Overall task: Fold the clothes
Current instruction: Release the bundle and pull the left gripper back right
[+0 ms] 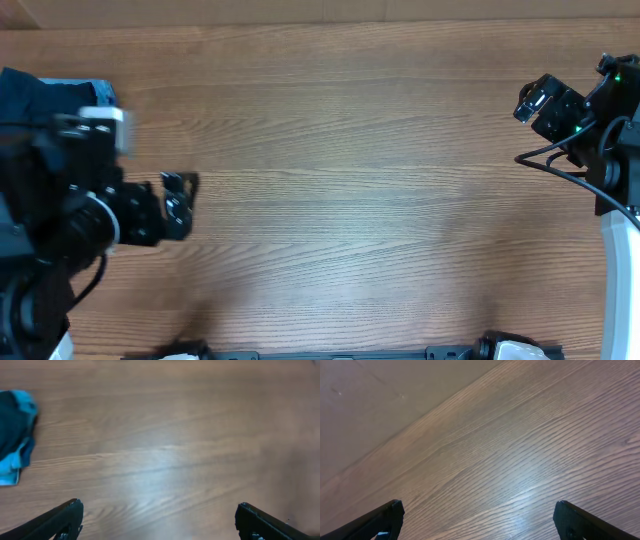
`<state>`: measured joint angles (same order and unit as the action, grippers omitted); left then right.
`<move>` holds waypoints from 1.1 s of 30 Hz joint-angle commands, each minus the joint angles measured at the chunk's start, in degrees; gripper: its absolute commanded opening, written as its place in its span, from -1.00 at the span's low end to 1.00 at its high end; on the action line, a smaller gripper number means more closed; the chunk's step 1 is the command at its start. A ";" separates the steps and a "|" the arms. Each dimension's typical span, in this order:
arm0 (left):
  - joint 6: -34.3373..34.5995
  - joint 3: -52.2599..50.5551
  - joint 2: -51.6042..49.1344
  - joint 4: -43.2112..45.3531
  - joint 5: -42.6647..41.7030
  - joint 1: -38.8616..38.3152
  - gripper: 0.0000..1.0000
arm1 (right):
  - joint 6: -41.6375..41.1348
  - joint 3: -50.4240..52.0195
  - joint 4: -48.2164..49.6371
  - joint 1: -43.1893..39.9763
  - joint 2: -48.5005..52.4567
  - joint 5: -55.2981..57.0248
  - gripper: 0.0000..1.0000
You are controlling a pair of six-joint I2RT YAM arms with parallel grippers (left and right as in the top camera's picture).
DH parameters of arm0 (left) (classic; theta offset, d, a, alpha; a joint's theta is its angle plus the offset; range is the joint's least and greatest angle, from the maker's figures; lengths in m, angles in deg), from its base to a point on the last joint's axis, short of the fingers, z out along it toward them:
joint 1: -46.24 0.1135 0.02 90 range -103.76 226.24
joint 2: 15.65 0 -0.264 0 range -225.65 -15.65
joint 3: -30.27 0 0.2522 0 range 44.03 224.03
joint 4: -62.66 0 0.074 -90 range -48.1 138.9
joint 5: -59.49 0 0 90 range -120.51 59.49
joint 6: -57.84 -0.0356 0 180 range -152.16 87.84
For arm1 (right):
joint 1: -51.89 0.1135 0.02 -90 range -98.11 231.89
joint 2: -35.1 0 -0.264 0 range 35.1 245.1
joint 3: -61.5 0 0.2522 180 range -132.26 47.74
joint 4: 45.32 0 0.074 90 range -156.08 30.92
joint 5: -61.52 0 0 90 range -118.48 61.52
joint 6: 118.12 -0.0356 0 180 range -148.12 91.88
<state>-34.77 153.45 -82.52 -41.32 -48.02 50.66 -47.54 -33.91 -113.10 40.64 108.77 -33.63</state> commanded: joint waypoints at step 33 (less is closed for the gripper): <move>2.38 -1.79 -11.85 -1.73 4.39 -4.46 1.00 | 0.35 -0.92 0.24 -0.13 -0.24 0.17 1.00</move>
<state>-32.96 151.88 -94.41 -44.95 -44.31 46.57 -47.54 -33.91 -113.10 40.62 108.77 -33.63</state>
